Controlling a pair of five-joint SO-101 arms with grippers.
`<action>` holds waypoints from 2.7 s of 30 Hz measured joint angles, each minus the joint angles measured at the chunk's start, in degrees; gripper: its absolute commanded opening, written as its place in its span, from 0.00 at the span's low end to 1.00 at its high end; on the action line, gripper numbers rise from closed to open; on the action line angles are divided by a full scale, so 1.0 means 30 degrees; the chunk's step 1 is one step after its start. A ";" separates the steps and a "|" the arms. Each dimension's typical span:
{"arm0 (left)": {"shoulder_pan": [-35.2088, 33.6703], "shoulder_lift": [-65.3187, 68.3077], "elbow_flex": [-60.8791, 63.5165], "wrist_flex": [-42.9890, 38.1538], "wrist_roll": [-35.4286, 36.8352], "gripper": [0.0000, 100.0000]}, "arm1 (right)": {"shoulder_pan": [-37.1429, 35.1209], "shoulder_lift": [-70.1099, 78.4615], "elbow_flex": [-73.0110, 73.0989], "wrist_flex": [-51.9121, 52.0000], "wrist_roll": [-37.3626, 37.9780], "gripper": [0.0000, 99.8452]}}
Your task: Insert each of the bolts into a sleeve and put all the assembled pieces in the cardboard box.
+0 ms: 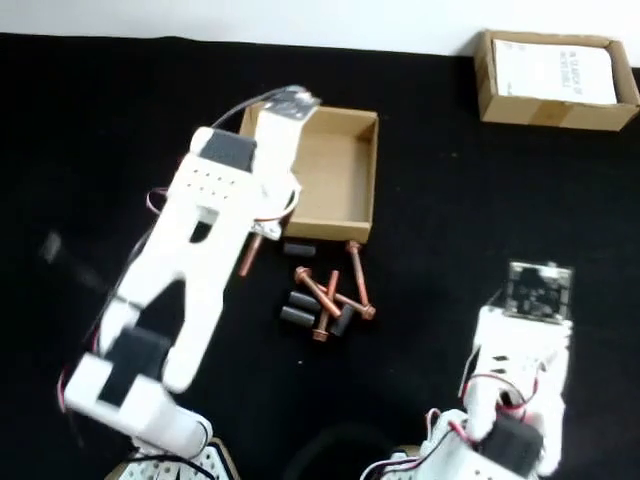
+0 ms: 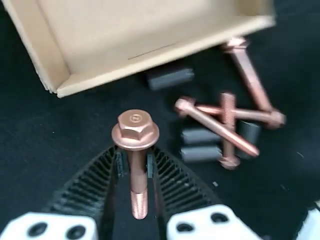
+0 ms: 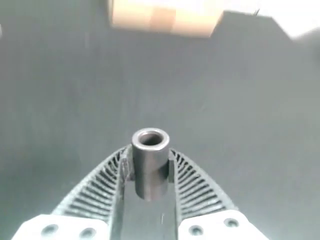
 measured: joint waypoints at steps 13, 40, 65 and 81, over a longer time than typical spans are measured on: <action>0.1407 -1.6850 0.5744 0.0527 0.0000 0.01 | -0.5626 0.7179 -1.0344 0.6623 -0.4982 0.01; -0.0703 -3.2059 2.3824 -1.4564 0.3282 0.01 | -1.5707 0.8088 -0.6476 0.0000 -1.0022 0.01; 0.4132 -1.4711 1.0344 -1.2073 0.5919 0.01 | -1.5824 0.5245 0.6945 -1.6410 -0.7824 0.01; 0.5040 -1.0139 1.0315 -1.6498 0.4132 0.01 | -1.5824 0.5245 0.6945 -1.6410 -0.7824 0.01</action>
